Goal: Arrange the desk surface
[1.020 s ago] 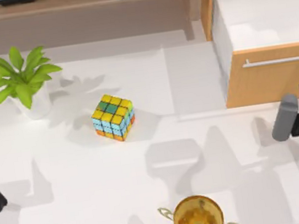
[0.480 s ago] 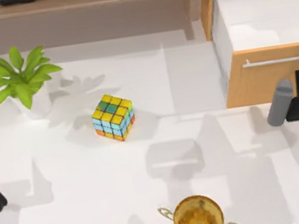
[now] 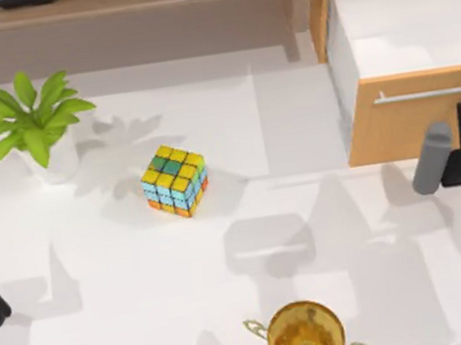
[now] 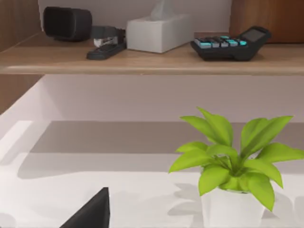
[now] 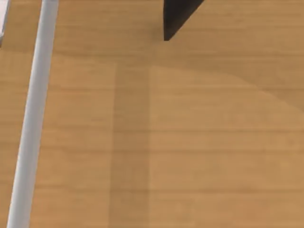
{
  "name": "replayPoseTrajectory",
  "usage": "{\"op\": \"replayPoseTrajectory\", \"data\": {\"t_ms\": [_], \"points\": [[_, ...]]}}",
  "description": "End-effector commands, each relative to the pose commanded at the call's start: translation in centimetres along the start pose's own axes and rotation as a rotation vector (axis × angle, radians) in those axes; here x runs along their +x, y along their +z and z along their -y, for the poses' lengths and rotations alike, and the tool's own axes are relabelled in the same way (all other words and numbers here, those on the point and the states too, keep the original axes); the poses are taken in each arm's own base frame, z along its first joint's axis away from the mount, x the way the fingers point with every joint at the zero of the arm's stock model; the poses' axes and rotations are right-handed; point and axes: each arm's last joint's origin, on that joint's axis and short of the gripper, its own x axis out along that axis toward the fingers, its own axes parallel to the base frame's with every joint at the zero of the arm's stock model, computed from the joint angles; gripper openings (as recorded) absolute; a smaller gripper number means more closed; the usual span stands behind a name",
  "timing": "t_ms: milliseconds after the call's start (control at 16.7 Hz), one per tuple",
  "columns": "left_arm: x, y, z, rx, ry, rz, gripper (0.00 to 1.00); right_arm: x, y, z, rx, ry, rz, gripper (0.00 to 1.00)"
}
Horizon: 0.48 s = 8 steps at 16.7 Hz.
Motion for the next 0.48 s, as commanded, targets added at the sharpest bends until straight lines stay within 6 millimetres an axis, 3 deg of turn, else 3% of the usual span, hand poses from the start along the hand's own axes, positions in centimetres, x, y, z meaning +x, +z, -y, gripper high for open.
{"op": "replayPoseTrajectory", "data": {"t_ms": [480], "points": [[0.0, 0.0, 0.0, 0.0, 0.0, 0.0, 1.0, 0.0, 0.0, 0.0, 0.0, 0.0, 0.0, 0.02]]}}
